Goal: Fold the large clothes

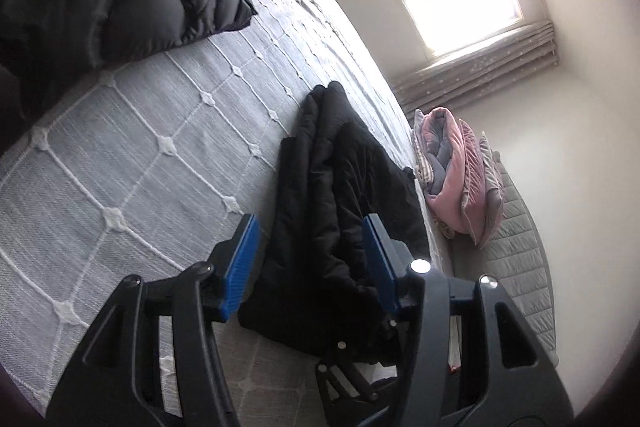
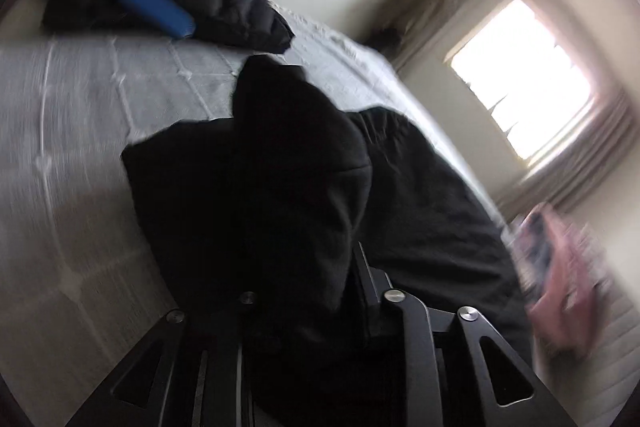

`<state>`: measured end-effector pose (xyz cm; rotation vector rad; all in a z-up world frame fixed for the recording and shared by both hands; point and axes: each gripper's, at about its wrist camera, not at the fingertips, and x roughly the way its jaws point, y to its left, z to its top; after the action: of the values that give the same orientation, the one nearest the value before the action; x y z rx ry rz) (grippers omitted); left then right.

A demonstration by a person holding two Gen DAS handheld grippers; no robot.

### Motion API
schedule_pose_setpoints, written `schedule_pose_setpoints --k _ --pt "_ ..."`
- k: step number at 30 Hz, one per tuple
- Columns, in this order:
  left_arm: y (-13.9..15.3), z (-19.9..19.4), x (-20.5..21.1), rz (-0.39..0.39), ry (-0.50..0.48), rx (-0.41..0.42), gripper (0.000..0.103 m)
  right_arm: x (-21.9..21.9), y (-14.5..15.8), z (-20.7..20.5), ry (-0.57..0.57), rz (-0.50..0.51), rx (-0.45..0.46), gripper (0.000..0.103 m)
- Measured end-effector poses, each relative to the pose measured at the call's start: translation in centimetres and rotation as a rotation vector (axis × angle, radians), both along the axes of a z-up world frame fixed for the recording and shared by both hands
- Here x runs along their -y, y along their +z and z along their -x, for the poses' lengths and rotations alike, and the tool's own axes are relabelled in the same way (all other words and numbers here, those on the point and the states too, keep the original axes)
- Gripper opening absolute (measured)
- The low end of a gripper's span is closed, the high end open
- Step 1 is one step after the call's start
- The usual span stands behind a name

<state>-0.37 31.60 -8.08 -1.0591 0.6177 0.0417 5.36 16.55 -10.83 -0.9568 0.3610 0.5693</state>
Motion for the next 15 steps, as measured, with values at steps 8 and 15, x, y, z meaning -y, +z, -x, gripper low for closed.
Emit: schedule_pose_setpoints --k 8,15 --pt "0.6 -1.8 2.1 -0.044 -0.080 0.004 0.055 5.3 8.0 0.2 0.044 -0.213 -0.249 0.060" --pt "3.4 -2.2 4.6 -0.178 -0.129 0.079 0.065 12.7 10.0 1.1 0.017 -0.207 -0.225 0.065"
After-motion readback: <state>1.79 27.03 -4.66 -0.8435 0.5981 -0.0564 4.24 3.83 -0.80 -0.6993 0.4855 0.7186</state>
